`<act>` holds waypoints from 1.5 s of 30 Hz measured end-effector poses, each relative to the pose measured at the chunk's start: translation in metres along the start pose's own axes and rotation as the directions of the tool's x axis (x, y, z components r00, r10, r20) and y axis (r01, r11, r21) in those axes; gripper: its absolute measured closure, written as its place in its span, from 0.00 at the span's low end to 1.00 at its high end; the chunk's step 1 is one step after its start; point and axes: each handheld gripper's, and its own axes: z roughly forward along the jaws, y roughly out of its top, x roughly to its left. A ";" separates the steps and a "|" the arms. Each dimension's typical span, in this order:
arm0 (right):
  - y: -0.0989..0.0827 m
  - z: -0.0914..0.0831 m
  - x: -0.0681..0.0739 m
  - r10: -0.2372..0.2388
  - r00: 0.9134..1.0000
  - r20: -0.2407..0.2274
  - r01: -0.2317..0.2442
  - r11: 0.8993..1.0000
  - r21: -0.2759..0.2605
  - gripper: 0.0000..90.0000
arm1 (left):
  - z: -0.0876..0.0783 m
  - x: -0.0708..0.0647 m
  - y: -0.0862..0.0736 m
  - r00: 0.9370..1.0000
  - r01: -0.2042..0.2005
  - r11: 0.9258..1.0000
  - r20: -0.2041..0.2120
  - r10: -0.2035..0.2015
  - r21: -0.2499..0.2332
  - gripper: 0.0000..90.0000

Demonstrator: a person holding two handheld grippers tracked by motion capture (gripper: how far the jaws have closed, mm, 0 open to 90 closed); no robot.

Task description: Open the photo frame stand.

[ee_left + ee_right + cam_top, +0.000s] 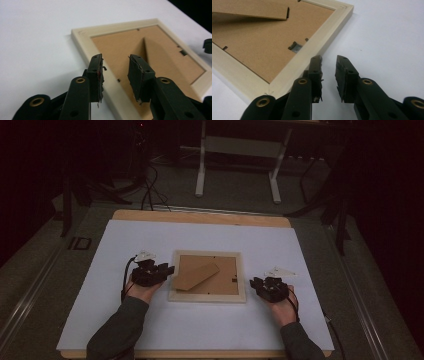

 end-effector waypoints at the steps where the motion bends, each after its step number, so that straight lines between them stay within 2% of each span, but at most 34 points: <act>1: 0.000 0.000 0.000 0.000 1.000 0.000 0.000 1.000 0.000 0.82 | 0.000 0.000 0.000 1.000 0.000 1.000 0.000 0.000 0.000 0.72; 7: -0.003 -0.009 -0.006 0.033 0.999 0.005 -0.033 0.999 -0.027 0.81 | -0.004 -0.013 0.012 0.999 -0.033 0.999 0.026 0.033 -0.012 0.67; 12: -0.004 -0.011 -0.007 0.039 0.999 0.000 -0.039 0.999 -0.034 0.80 | -0.003 -0.022 0.018 0.997 -0.073 0.997 0.033 0.073 0.001 0.61; 15: -0.004 -0.010 -0.006 0.039 0.999 -0.002 -0.039 0.999 -0.034 0.80 | -0.002 -0.025 0.022 0.996 -0.080 0.997 0.041 0.080 0.005 0.57; 26: -0.004 -0.011 -0.006 0.041 0.999 -0.007 -0.041 0.998 -0.038 0.79 | 0.010 -0.038 0.033 0.992 -0.117 0.991 0.056 0.113 0.065 0.43; 32: -0.004 -0.011 -0.006 0.044 0.999 -0.010 -0.045 0.998 -0.040 0.78 | 0.020 -0.042 0.037 0.990 -0.130 0.987 0.059 0.125 0.096 0.42; 37: -0.004 -0.012 -0.007 0.044 0.999 -0.012 -0.044 0.998 -0.042 0.78 | 0.029 -0.044 0.037 0.987 -0.149 0.981 0.081 0.140 0.127 0.40; 38: -0.004 -0.012 -0.007 0.044 0.999 -0.013 -0.045 0.998 -0.043 0.78 | 0.033 -0.044 0.037 0.985 -0.156 0.977 0.100 0.142 0.143 0.41; 43: -0.004 -0.012 -0.007 0.046 0.999 -0.012 -0.047 0.998 -0.042 0.78 | 0.038 -0.042 0.037 0.985 -0.150 0.976 0.114 0.133 0.159 0.43; 44: -0.004 -0.012 -0.008 0.049 0.999 -0.012 -0.049 0.998 -0.042 0.78 | 0.043 -0.041 0.036 0.983 -0.146 0.971 0.135 0.122 0.187 0.43; 45: -0.004 -0.011 -0.008 0.049 0.999 -0.012 -0.050 0.998 -0.042 0.78 | 0.044 -0.041 0.036 0.983 -0.148 0.970 0.139 0.122 0.194 0.43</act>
